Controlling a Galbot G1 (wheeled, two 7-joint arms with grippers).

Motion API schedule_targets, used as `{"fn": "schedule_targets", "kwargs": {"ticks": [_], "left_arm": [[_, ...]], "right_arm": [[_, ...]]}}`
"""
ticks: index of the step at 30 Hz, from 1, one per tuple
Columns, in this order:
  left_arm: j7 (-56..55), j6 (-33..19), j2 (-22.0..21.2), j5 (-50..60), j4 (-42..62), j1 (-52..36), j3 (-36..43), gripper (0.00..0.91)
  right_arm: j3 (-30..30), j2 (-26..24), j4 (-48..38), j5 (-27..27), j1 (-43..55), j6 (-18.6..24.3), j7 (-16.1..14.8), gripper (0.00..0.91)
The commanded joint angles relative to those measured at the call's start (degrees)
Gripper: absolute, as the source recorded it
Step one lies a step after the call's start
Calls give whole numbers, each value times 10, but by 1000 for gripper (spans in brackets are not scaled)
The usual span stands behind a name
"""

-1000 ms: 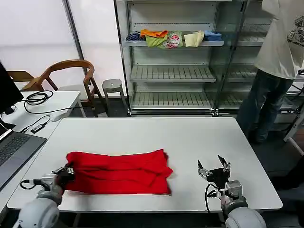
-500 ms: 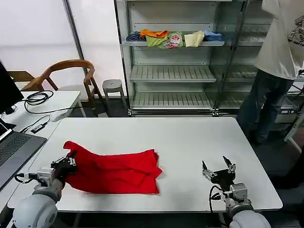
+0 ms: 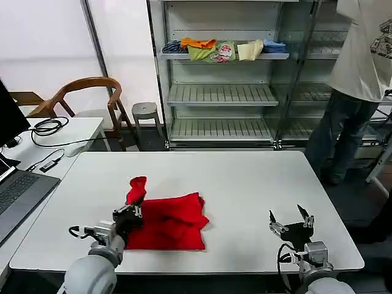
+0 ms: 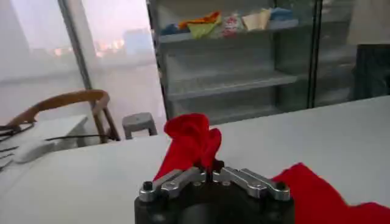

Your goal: Fold and organize the clothes.

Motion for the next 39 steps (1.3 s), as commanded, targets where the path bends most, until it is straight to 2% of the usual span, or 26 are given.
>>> {"fn": "schedule_targets", "kwargs": {"ticks": [1, 22, 23, 25, 35, 39], "left_arm": [[-10, -3, -61, 32, 40, -35, 103, 20], [-24, -5, -95, 32, 80, -54, 126, 20], [-23, -7, -96, 33, 86, -56, 126, 111], [-21, -14, -96, 33, 94, -58, 128, 907], [14, -121, -138, -18, 96, -61, 155, 907], [31, -142, -141, -23, 74, -60, 147, 907]], "right_arm": [[12, 4, 7, -5, -13, -1, 0, 907], [5, 4, -5, -6, 5, -5, 1, 907], [4, 4, -6, -5, 6, -5, 1, 907], [3, 4, -8, -5, 7, -5, 1, 907], [-6, 8, -13, -7, 19, -8, 1, 907], [-10, 8, -13, -8, 23, -9, 1, 907]]}}
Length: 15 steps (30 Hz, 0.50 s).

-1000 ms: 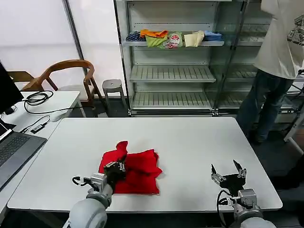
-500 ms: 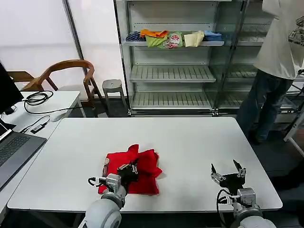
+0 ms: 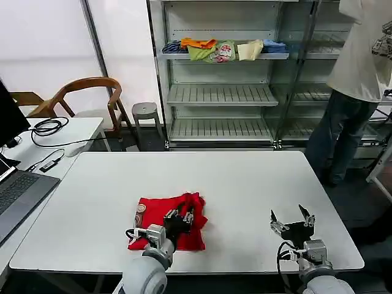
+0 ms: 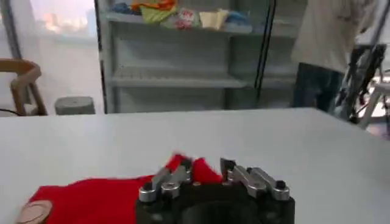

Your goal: Fold and organize the clothes.

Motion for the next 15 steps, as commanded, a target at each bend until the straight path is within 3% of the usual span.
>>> {"fn": "schedule_targets", "kwargs": {"ticks": [1, 10, 15], "left_arm": [[34, -84, -22, -27, -24, 0, -5, 907], [54, -96, 74, 1, -51, 54, -172, 907], [48, -69, 81, 28, -13, 98, -220, 907]], "right_arm": [[-4, 0, 0, -1, 6, 0, 0, 907], [-16, 8, 2, -1, 14, 6, -3, 907], [-22, 11, 2, -1, 16, 7, -3, 907]]}}
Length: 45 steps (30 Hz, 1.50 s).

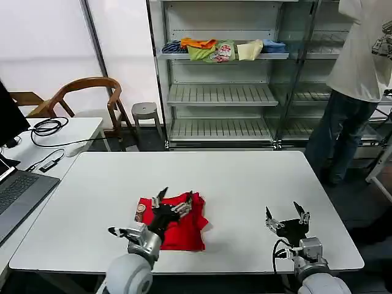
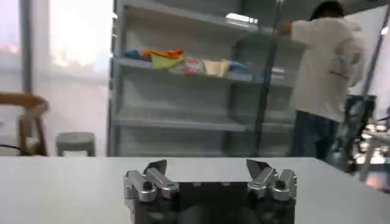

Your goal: Fold and organize the clothes.

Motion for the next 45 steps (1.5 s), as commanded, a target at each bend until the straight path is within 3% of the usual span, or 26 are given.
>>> {"fn": "schedule_targets", "kwargs": {"ticks": [1, 11, 31, 32, 33, 34, 35, 45], "left_arm": [[-3, 9, 50, 34, 33, 79, -143, 907], [-26, 43, 27, 13, 91, 61, -119, 907], [-39, 53, 21, -9, 110, 55, -98, 907], [-39, 53, 21, -9, 108, 57, -95, 846], [-39, 53, 20, -9, 106, 59, -93, 645], [-38, 53, 19, -9, 106, 59, -91, 181], [-39, 53, 18, -10, 106, 59, -90, 30], [-29, 46, 16, -20, 115, 60, -84, 20]], "right_arm": [[-7, 3, 2, 0, 4, 2, 0, 907], [-1, 2, 11, -1, -4, 1, 0, 907], [-13, 8, 1, -10, 13, -3, 1, 907], [-13, 9, 0, -10, 14, -3, 1, 907], [-13, 9, 0, -10, 15, -3, 1, 907], [-13, 9, -1, -11, 15, -3, 1, 907], [-13, 10, -1, -12, 15, -3, 1, 907], [-9, 13, 6, -16, 6, -3, 1, 907]]}}
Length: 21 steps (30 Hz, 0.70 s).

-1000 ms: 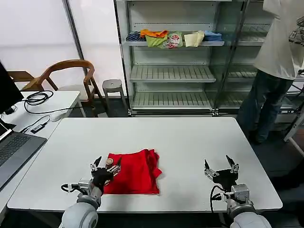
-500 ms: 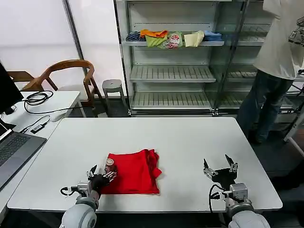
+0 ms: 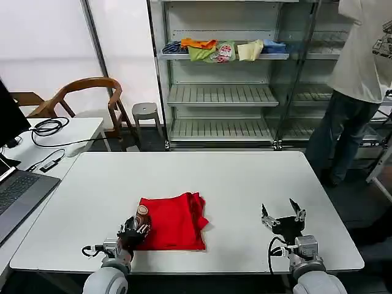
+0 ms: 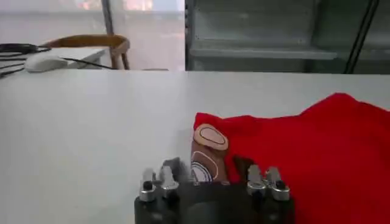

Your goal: Fold and organize the clothes.

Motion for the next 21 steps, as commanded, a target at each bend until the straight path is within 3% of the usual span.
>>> {"fn": "schedule_targets", "kwargs": {"ticks": [1, 11, 21], "left_arm": [[4, -2, 0, -9, 9, 3, 1, 20], [45, -8, 4, -14, -18, 3, -10, 20], [49, 64, 58, -77, -109, -6, -77, 20]], "right_arm": [[2, 1, 4, -3, -6, 0, 0, 907], [2, 5, 11, -11, -15, 0, 0, 907], [0, 5, 17, -11, -15, 2, -1, 907]]}}
